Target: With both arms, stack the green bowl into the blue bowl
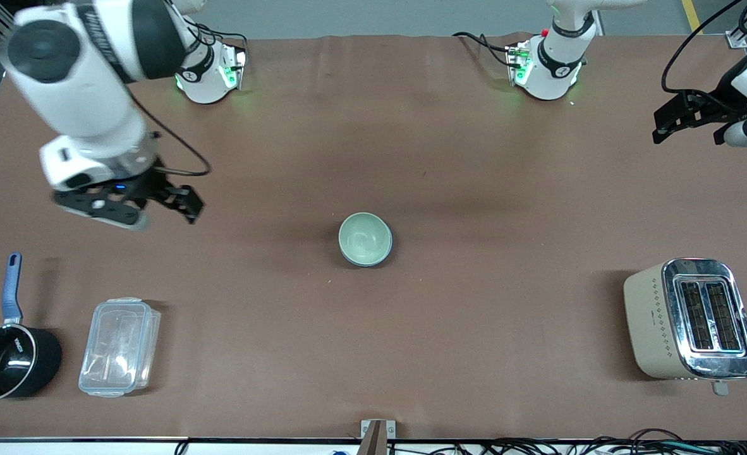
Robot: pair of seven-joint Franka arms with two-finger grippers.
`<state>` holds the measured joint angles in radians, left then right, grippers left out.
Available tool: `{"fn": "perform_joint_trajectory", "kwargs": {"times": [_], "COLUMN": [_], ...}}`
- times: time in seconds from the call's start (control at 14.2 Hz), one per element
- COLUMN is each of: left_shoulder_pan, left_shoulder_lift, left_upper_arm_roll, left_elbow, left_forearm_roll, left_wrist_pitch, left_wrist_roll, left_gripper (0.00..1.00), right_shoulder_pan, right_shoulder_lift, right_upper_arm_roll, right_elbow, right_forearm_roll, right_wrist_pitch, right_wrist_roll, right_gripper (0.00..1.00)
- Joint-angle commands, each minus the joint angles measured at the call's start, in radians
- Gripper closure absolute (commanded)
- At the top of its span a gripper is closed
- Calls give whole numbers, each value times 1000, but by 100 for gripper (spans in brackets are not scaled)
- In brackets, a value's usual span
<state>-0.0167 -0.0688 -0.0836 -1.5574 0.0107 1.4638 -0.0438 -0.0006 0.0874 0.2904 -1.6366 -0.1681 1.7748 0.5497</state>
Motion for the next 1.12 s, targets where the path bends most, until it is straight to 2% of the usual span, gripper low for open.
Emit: {"fn": "perform_joint_trajectory", "kwargs": {"times": [0.0,0.14,0.28,1.05], "left_shoulder_pan": [3,1,-2,0], "left_shoulder_lift": [-14,1,4,6], "left_upper_arm_roll": [-2,-1,-2,-2], "left_elbow": [-3,16,19,34], "left_forearm_roll": [-1,6,21,22], "left_wrist_pitch": [7,6,6,4], "left_wrist_roll": [10,9,9,7], "left_gripper": [0,0,0,0], "right_shoulder_pan": [4,2,-4,-7], "right_shoulder_lift": [-90,-104,-97,-92], "right_upper_arm_roll": [-141,-213,-241,-244], "right_elbow": [-14,47,125,127], "right_forearm_roll": [109,139,139,168], "right_wrist_pitch": [-81,-203,-308,-299], "right_wrist_roll": [-240,-367,-442,-452], "right_gripper": [0,0,0,0]}}
